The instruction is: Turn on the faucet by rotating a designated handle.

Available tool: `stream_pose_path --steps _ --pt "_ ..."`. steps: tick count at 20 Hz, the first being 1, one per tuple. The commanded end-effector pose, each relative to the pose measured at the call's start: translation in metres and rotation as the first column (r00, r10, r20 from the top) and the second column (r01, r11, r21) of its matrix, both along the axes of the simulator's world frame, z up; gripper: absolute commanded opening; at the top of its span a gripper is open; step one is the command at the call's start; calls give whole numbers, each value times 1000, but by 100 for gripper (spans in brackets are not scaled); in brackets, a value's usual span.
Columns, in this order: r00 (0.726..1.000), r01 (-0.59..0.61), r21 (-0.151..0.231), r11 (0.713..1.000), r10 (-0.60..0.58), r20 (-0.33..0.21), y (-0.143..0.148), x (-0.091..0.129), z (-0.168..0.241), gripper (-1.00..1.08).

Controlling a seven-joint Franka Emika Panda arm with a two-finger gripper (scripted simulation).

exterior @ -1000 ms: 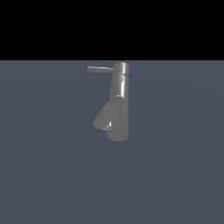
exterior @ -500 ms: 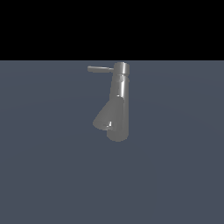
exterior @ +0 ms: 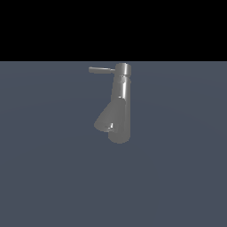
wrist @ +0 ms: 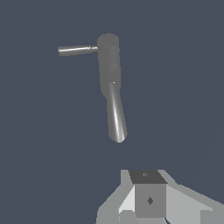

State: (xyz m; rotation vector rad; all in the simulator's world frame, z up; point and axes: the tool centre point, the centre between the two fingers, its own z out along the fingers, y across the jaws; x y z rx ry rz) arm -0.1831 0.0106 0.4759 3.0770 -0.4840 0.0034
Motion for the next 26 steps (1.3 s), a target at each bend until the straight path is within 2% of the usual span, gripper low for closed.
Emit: stream_pose_path --steps 1,7,13,19,26 --pt "998 63 -5 998 -63 0 0 13 -4 -100" --pt "978 207 -15 978 -207 0 2 45 -15 -100" --pt "938 346 -22 938 -346 2 3 77 -29 -100" --pt "879 477 -24 879 -477 4 5 108 -47 -100" --pt "787 617 -23 787 -617 5 7 143 -71 -100"
